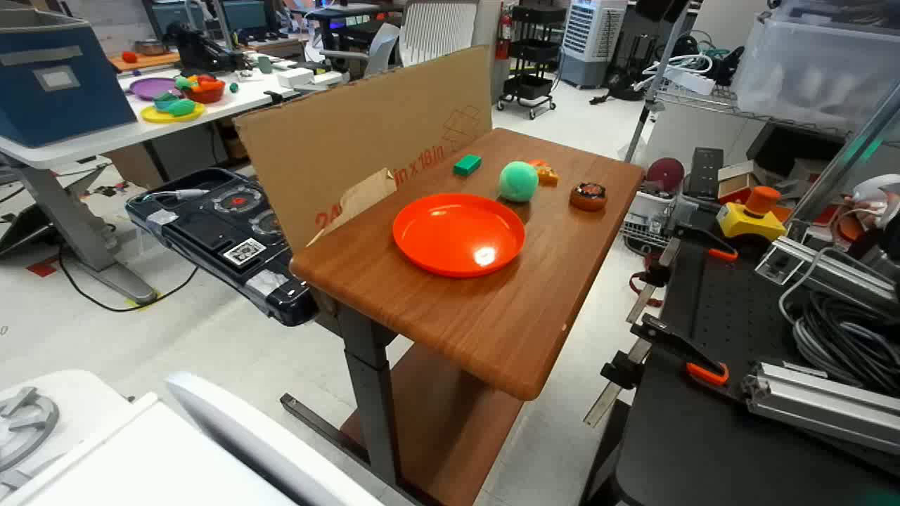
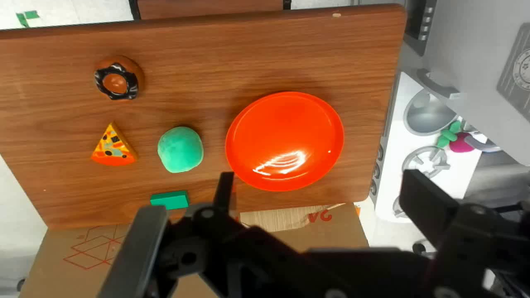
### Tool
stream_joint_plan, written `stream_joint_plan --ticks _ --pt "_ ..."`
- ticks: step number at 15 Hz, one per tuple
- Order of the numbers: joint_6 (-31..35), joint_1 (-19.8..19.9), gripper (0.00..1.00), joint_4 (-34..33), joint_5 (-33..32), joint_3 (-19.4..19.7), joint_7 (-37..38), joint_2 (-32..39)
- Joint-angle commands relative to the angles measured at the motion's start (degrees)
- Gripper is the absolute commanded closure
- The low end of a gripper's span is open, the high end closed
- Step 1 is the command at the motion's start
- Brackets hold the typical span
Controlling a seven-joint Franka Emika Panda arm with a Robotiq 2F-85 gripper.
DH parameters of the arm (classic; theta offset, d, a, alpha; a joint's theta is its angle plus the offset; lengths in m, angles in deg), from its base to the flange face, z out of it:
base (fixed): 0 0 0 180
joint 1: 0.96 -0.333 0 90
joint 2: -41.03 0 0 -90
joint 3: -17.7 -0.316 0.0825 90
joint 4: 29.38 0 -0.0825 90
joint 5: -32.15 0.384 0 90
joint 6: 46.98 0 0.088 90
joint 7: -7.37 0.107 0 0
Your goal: Move the green plush toy to the right
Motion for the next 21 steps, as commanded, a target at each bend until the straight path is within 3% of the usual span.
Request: stream_joint_plan --ticks 1,16,21 --pt "-0.16 -0.12 0.00 -0.09 -0.08 0.14 0.03 -0.01" --pt "-0.16 -0.12 0.00 -0.09 -0.08 0.14 0.04 -0.02" --pt "-0.20 3.13 0.00 -2.44 -4.70 -0.35 4.03 3.59"
